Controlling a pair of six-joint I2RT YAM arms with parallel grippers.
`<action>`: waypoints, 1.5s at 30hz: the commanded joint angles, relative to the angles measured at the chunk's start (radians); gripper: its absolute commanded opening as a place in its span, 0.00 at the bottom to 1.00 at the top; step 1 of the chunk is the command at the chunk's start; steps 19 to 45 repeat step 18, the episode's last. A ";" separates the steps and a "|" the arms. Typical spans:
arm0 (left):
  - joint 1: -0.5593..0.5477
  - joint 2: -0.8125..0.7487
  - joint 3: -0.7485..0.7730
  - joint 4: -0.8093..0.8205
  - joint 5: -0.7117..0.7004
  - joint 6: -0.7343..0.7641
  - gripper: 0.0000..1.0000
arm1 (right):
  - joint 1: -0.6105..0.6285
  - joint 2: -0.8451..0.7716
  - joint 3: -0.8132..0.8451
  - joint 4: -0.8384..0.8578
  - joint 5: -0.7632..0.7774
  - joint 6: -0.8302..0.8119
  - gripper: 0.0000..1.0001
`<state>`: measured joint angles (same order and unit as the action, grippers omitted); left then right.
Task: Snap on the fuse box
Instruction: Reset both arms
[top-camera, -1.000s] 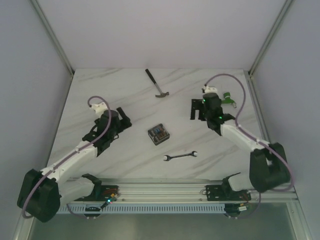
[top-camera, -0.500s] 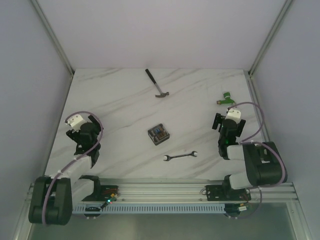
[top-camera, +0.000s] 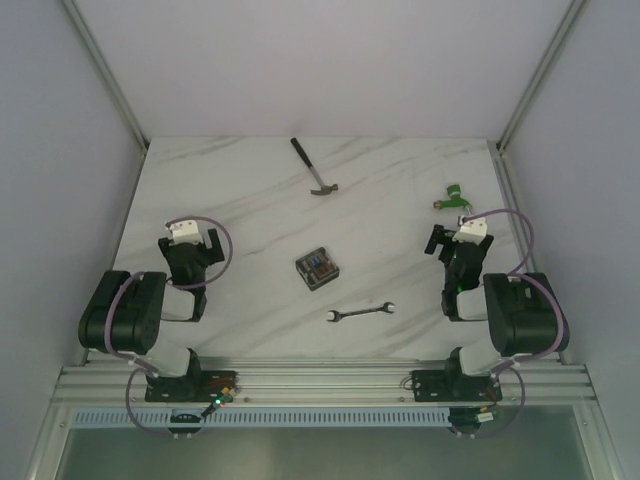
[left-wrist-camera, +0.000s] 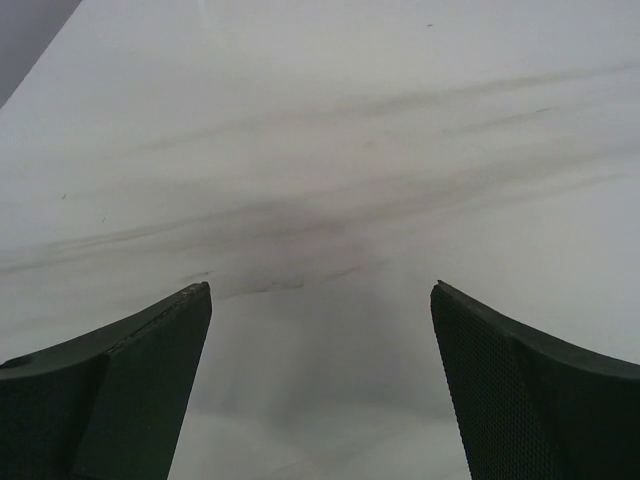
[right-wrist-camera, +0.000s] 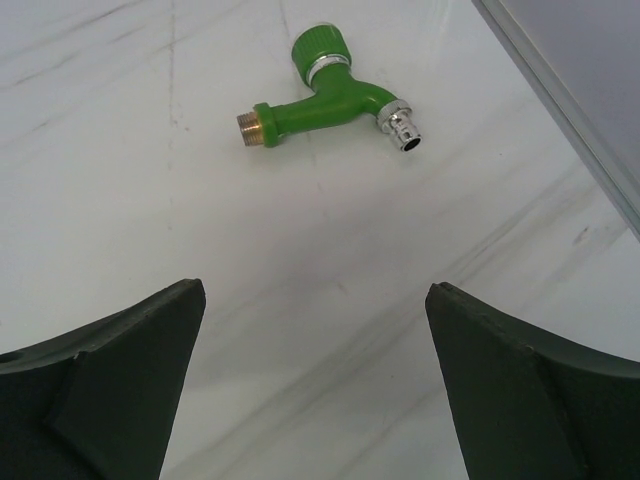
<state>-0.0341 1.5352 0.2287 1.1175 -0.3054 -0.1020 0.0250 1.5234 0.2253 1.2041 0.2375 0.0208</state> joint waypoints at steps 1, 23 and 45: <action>-0.001 0.013 0.010 0.148 0.133 0.088 1.00 | -0.005 0.002 0.011 0.076 -0.023 -0.011 1.00; -0.006 0.014 0.010 0.153 0.126 0.091 1.00 | -0.005 0.003 0.014 0.072 -0.025 -0.011 1.00; -0.006 0.014 0.010 0.153 0.126 0.091 1.00 | -0.005 0.003 0.014 0.072 -0.025 -0.011 1.00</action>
